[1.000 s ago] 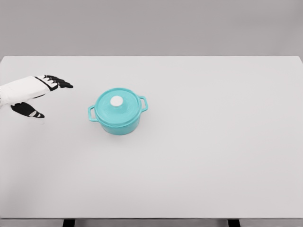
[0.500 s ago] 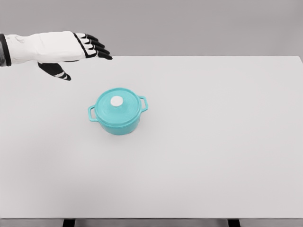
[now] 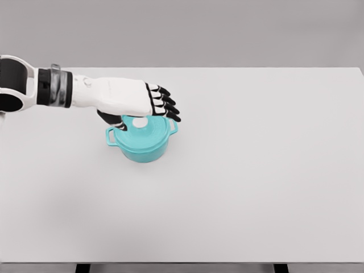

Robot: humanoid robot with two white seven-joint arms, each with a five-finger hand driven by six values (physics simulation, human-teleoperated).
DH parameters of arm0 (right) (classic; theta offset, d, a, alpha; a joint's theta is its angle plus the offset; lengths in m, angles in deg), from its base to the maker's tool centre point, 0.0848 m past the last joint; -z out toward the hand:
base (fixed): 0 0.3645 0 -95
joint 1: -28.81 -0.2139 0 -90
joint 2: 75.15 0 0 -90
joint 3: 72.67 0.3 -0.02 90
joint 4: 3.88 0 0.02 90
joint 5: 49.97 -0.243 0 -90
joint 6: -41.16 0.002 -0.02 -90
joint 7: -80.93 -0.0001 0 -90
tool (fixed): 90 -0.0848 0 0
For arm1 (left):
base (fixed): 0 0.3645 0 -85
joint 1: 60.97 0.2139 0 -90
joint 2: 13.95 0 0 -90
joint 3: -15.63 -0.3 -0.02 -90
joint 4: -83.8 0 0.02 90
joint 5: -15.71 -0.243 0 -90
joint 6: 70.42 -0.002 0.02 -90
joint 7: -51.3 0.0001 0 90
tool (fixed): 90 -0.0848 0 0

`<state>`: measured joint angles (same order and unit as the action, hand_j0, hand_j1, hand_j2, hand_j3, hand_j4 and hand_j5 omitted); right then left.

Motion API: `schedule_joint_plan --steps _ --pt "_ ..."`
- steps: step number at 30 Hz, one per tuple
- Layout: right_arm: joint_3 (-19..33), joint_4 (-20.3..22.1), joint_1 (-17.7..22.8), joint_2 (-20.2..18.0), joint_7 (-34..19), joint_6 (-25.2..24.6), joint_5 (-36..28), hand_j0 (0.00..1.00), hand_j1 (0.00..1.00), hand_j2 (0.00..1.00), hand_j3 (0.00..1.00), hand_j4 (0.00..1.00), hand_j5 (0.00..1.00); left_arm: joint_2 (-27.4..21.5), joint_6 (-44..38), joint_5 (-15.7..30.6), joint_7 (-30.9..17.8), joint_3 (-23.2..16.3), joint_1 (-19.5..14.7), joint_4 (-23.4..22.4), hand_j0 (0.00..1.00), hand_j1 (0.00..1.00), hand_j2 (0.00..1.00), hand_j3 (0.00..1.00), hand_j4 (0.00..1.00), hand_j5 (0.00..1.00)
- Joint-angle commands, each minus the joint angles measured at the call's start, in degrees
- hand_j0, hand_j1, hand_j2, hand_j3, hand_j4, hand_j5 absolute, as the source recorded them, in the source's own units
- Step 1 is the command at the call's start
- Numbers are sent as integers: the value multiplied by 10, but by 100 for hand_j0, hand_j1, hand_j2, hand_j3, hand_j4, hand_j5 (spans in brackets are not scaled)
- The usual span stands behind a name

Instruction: Open the lid of the pot with left arm

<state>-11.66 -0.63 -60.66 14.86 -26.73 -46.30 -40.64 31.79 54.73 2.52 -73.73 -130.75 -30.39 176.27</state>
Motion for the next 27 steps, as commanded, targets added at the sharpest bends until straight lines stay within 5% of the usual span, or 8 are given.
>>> schedule_joint_plan --steps 1,5,21,27 --pt "0 0 0 0 0 0 0 100 100 100 100 100 100 0 -1 1 0 -6 0 1 98 98 98 98 98 98" --pt "0 0 0 0 0 0 0 100 100 100 100 100 100 0 -1 -2 0 -15 1 0 92 92 92 92 92 92" --pt "0 0 0 0 0 0 0 100 100 100 100 100 100 7 -38 -40 0 -33 0 -30 92 92 92 92 92 92" --pt "0 0 0 0 0 0 0 100 100 100 100 100 100 7 -38 -64 0 -35 -1 -31 83 83 83 83 83 83"
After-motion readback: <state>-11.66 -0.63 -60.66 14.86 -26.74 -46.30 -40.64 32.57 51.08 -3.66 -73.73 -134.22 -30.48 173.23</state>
